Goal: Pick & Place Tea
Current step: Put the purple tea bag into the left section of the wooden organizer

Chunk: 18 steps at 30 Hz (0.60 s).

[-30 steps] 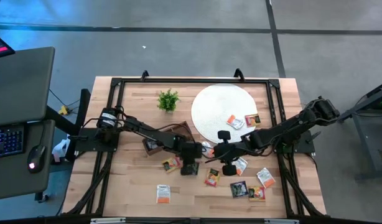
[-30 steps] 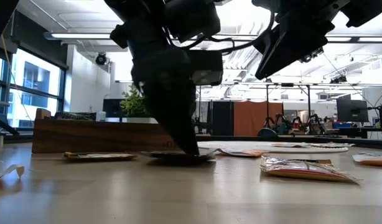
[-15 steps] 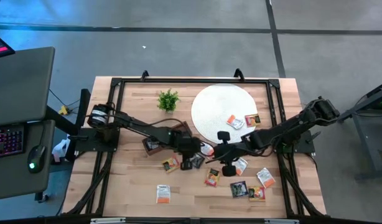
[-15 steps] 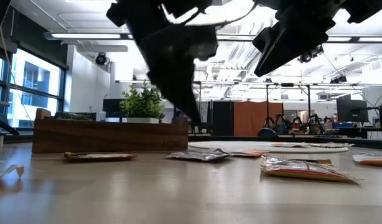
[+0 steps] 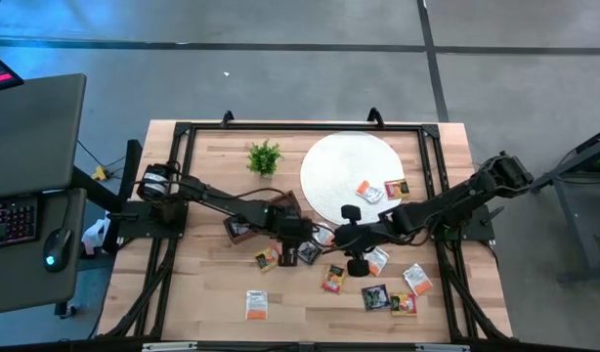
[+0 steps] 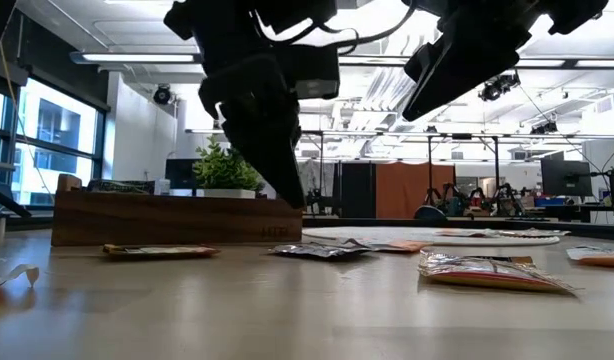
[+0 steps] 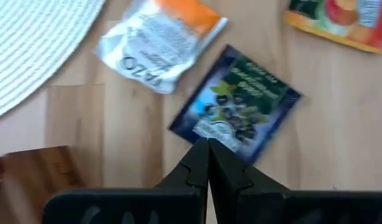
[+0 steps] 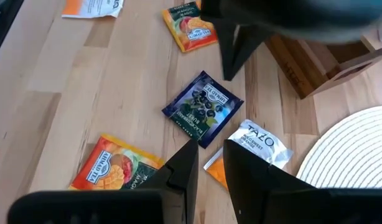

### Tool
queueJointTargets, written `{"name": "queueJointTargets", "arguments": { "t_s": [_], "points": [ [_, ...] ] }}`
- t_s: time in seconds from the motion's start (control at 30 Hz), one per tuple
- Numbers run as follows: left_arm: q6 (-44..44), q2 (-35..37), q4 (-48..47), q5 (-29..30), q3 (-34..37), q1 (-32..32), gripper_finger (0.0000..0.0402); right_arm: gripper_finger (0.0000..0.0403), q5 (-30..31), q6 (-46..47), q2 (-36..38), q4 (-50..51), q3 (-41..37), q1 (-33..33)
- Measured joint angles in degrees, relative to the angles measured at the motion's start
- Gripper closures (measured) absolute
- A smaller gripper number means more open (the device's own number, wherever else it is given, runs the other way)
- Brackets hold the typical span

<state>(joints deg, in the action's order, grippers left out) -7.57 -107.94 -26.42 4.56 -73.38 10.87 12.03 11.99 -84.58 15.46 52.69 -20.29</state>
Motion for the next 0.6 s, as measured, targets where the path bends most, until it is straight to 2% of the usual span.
{"name": "queueJointTargets", "arguments": {
  "t_s": [0.23, 0.33, 0.43, 0.6],
  "points": [
    [6.09, -1.39, 1.35, -2.94, 0.07, 0.07, 0.04, 0.0331, 0.0, -0.02, 0.0, -0.08, 0.0, 0.0],
    [9.89, -1.25, 3.28, -2.7, -0.13, 0.0, 0.0384, 0.0331, 0.0, -0.04, 0.0, -0.21, 0.0, 0.0],
    [13.51, -1.25, 3.44, -2.53, -0.09, 0.0, 0.0346, 0.0331, 0.0, -0.04, 0.0, -0.35, -0.02, 0.0],
    [15.21, -1.62, 3.7, -2.54, -0.09, 0.05, 0.0257, 0.0331, 0.0, -0.41, 0.0, -0.37, -0.02, 0.0]
  ]
}}
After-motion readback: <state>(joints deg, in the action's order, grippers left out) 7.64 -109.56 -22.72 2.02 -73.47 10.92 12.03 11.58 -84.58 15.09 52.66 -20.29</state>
